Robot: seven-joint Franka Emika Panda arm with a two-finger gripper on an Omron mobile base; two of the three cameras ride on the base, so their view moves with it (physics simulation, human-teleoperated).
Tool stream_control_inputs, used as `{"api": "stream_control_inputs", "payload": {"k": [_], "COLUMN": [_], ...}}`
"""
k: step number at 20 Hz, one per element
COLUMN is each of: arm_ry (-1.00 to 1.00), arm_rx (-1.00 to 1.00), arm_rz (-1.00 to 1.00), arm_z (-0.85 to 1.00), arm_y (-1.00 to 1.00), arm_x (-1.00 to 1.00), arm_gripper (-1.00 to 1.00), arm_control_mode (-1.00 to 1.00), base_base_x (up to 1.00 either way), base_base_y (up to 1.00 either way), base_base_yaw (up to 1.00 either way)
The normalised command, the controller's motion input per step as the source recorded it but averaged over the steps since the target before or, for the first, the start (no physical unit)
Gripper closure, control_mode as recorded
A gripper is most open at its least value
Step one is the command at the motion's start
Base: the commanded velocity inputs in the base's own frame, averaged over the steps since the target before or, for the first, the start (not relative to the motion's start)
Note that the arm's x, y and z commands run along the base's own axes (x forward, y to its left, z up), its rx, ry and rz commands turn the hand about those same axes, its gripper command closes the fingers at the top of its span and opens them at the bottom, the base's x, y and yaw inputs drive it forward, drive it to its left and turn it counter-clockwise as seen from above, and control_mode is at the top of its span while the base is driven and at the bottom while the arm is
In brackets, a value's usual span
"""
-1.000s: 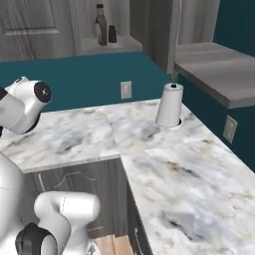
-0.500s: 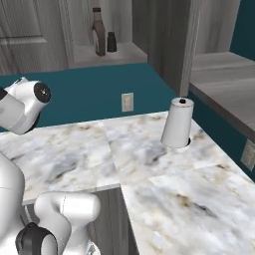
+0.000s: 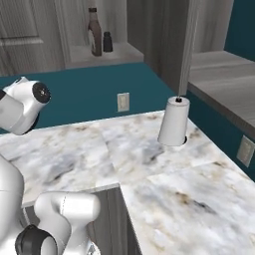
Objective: There are various items on the counter. Only move the condiments/shakers into the cabinet.
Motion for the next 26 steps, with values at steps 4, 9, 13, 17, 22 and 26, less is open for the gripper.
{"api": "stream_control_inputs", "payload": {"k": [4, 9, 13, 17, 22, 26], "arm_ry": [0.0, 0.0, 0.05, 0.1, 0.09, -0.03], "arm_rx": [0.13, 0.17, 0.17, 0.19, 0.1, 0.0], "arm_rz": [-0.4, -0.43, -0.41, -0.46, -0.4, -0.36], "arm_z": [0.64, 0.84, 0.74, 0.48, 0.68, 0.45], "arm_y": [-0.78, -0.83, -1.0, -1.0, -1.0, -1.0], "arm_x": [0.29, 0.1, 0.01, 0.09, 0.34, 0.3], "arm_gripper": [1.0, 1.0, 1.0, 1.0, 1.0, 1.0], "arm_control_mode": [-1.0, -1.0, -1.0, -1.0, -1.0, -1.0], "base_base_x": [0.0, 0.0, 0.0, 0.0, 0.0, 0.0], "base_base_y": [0.0, 0.0, 0.0, 0.0, 0.0, 0.0], "base_base_yaw": [0.0, 0.0, 0.0, 0.0, 0.0, 0.0]}}
